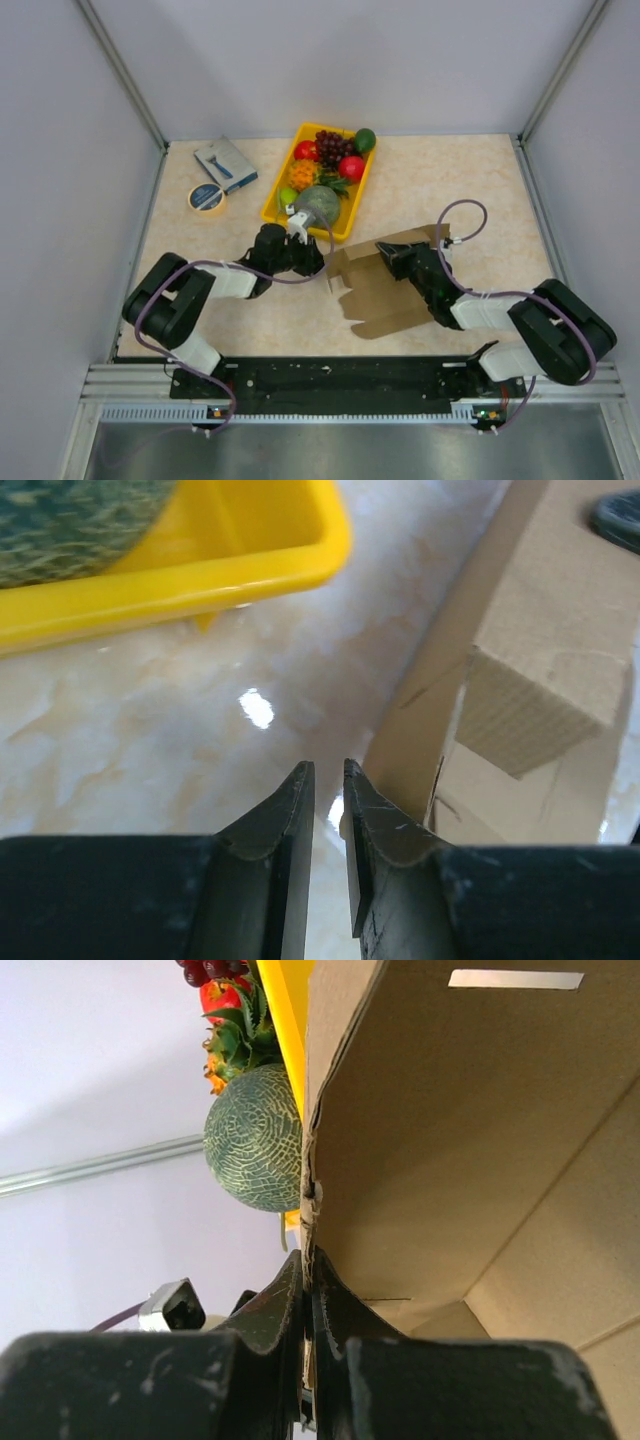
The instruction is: Fold the paper box
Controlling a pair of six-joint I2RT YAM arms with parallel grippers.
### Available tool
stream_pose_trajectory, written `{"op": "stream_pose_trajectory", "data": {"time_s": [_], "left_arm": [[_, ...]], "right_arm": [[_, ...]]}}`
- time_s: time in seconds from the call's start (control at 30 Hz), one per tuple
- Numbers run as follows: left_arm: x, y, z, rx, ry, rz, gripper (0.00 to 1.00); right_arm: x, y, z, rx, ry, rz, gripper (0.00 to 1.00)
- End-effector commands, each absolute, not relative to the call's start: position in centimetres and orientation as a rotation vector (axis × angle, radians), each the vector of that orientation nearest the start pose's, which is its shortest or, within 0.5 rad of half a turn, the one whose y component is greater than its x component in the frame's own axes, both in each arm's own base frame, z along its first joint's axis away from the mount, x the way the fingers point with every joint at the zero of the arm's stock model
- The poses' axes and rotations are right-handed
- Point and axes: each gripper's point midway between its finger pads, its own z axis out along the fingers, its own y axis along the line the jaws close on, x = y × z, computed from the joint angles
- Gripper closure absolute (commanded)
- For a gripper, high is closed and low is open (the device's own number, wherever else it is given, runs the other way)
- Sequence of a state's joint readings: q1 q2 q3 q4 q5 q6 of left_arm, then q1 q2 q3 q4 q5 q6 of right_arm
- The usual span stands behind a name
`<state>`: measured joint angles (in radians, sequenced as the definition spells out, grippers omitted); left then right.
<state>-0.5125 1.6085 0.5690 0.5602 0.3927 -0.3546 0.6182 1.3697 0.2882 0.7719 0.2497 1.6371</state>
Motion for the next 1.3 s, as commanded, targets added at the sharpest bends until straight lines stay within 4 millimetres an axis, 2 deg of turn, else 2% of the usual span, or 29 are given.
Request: {"op": "stream_pose_trajectory", "data": {"time_s": [0.0,0.13,0.2,0.33,0.43,0.63,0.7,0.77,0.83,0.97,1.03,1.1,1.27], "left_arm": [[29.3,-29.3,9.5,0.585,1.909,-1.064,0.79],[27.4,-29.6,11.0,0.616,1.849,-1.105,0.78],[27.1,-29.8,11.2,0.62,1.844,-1.102,0.77],[26.6,-31.6,10.0,0.663,1.883,-1.078,0.77],[26.6,-32.1,9.3,0.653,1.895,-1.041,0.75],[26.9,-31.9,9.3,0.621,1.855,-0.875,0.62],[26.8,-32.1,9.9,0.616,1.827,-0.875,0.56],[26.5,-32.7,10.0,0.628,1.818,-0.867,0.54],[26.2,-33.5,9.8,0.667,1.818,-0.853,0.54],[26.0,-33.8,9.8,0.67,1.796,-0.792,0.53],[25.5,-34.2,9.8,0.678,1.787,-0.777,0.54],[25.6,-34.1,9.7,0.666,1.787,-0.74,0.55],[25.2,-34.5,9.4,0.644,1.781,-0.711,0.57]], "right_arm": [[31.6,21.2,13.4,1.158,1.643,1.302,1.0],[31.5,20.9,13.6,1.165,1.635,1.298,1.0],[31.4,20.9,13.7,1.163,1.633,1.303,1.0],[31.0,20.6,13.1,1.174,1.647,1.288,1.0],[30.6,20.2,12.7,1.18,1.648,1.285,1.0],[30.1,19.6,12.1,1.205,1.651,1.274,1.0],[30.1,19.5,12.1,1.219,1.638,1.277,1.0],[30.1,19.3,12.0,1.243,1.626,1.279,1.0],[30.2,19.4,12.2,1.26,1.624,1.286,1.0],[30.0,19.3,12.5,1.227,1.625,1.283,1.0],[29.4,18.9,11.9,1.161,1.651,1.245,1.0],[29.1,18.7,12.7,1.097,1.622,1.26,1.0],[28.3,18.0,11.2,1.094,1.637,1.232,1.0]]}}
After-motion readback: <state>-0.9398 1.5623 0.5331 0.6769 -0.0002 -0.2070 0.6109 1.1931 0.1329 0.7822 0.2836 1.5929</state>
